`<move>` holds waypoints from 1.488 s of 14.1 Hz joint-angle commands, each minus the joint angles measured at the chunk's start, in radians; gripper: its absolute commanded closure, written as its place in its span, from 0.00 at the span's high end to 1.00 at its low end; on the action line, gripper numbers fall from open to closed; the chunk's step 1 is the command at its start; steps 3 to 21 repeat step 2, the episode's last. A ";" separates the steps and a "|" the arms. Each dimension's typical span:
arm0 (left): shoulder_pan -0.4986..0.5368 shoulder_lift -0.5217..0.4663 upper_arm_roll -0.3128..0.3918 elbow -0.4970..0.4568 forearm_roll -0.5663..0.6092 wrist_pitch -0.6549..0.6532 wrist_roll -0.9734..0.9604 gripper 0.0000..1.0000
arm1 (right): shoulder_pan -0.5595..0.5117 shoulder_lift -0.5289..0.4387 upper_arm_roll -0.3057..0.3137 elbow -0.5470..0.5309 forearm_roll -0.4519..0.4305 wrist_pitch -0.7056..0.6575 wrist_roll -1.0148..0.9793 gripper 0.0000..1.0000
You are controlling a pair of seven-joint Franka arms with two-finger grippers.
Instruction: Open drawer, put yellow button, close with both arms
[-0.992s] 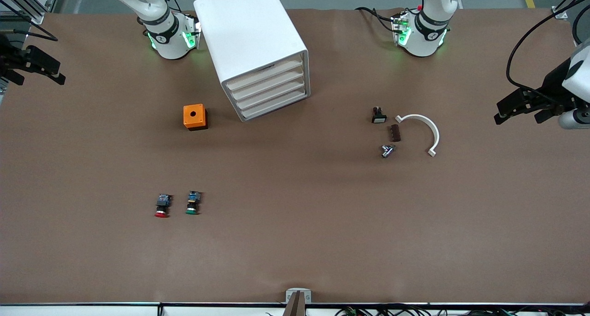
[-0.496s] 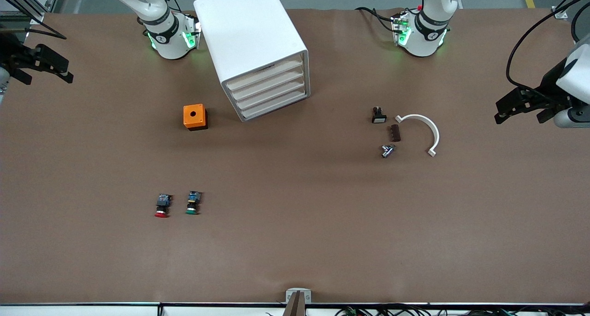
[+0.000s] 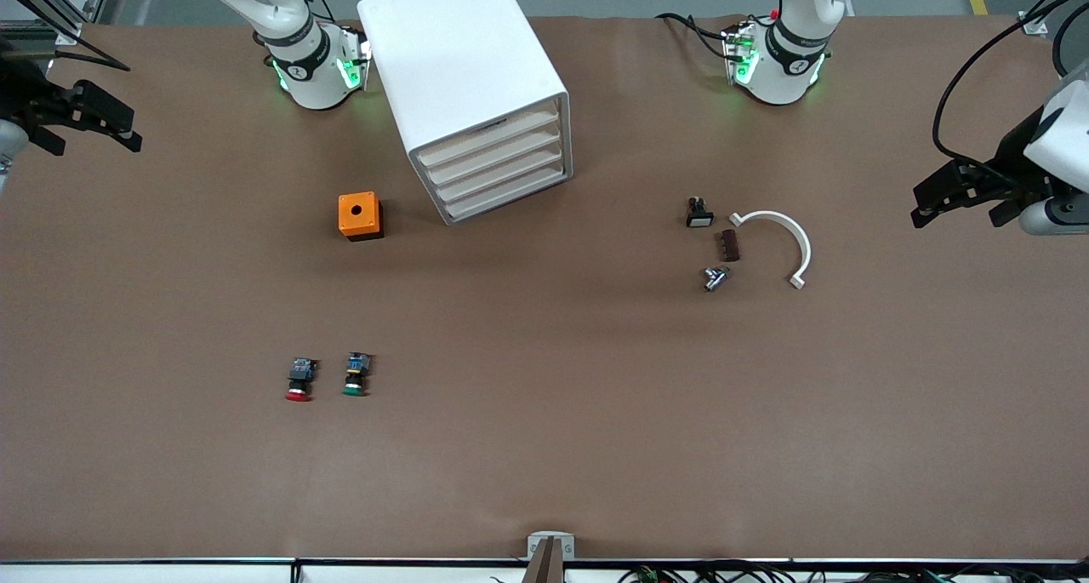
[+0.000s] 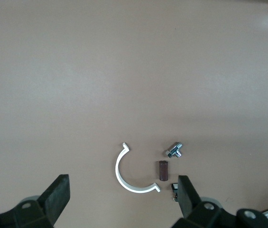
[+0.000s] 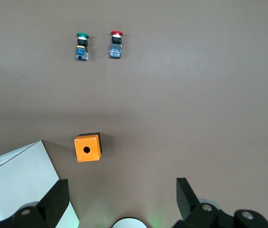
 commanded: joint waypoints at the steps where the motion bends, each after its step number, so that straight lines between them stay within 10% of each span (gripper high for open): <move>1: 0.011 0.003 -0.009 0.016 0.007 -0.018 0.008 1.00 | -0.018 -0.032 0.013 -0.027 0.003 -0.001 -0.010 1.00; 21: 0.011 0.003 -0.009 0.016 0.007 -0.017 0.006 1.00 | -0.018 -0.032 0.013 -0.026 0.001 -0.001 -0.010 1.00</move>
